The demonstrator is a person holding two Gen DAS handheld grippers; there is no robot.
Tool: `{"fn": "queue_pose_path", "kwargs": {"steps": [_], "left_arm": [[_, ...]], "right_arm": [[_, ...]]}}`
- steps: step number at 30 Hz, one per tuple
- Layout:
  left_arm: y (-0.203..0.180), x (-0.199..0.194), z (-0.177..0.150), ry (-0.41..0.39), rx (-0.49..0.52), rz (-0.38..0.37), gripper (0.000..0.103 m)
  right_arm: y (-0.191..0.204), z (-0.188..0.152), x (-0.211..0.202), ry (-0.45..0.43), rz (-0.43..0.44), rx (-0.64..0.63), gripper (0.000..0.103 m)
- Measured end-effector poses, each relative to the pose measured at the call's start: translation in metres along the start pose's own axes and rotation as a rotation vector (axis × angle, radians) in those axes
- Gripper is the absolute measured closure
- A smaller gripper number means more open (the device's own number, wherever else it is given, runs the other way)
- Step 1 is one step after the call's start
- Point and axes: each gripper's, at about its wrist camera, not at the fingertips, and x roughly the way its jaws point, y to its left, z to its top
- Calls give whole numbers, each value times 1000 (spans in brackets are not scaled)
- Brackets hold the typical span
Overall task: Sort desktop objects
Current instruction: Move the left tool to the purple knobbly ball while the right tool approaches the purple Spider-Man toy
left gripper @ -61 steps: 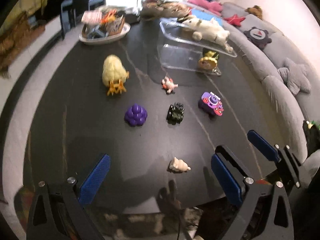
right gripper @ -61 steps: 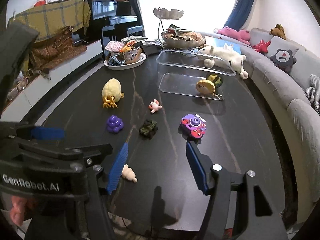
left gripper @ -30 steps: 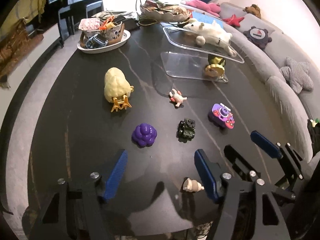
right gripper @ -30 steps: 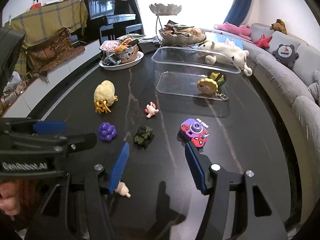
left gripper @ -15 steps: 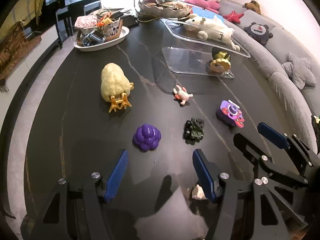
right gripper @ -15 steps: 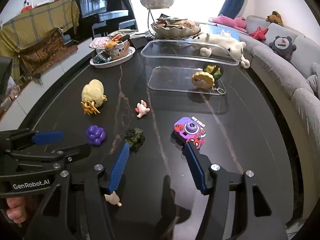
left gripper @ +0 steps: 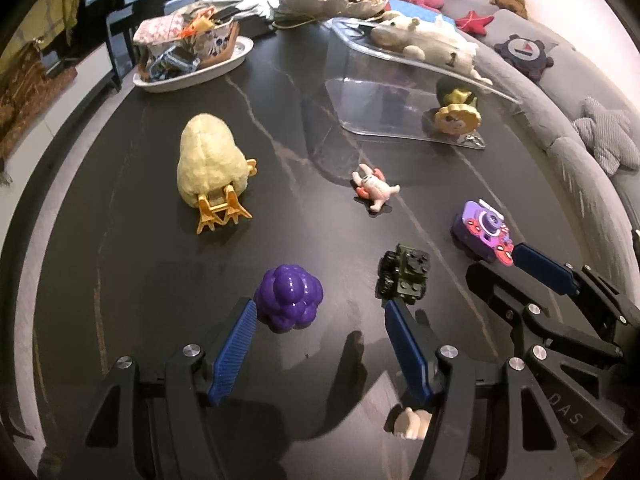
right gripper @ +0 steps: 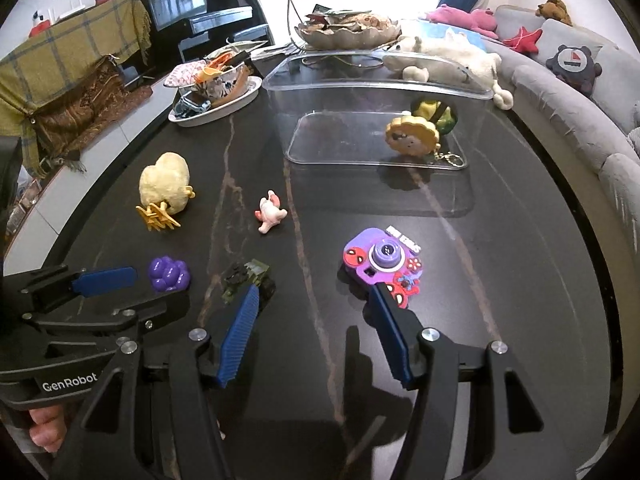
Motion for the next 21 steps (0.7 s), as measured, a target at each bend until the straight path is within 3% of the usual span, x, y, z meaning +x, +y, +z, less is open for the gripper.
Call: {"fn": "queue_pose_path", "kwargs": {"steps": [8,13,21], "left_arm": [[-3,10,2,10,13,-18,42],[-4,16,4,9,26,0,42],[-7,25,6,13,48,29,42]], "right_arm": [[-4,3,8,-14,-52,-1,45],[-3,7,14,-10,-99,-28,30],[-1,9,27,-10,-223,-111,30]]}}
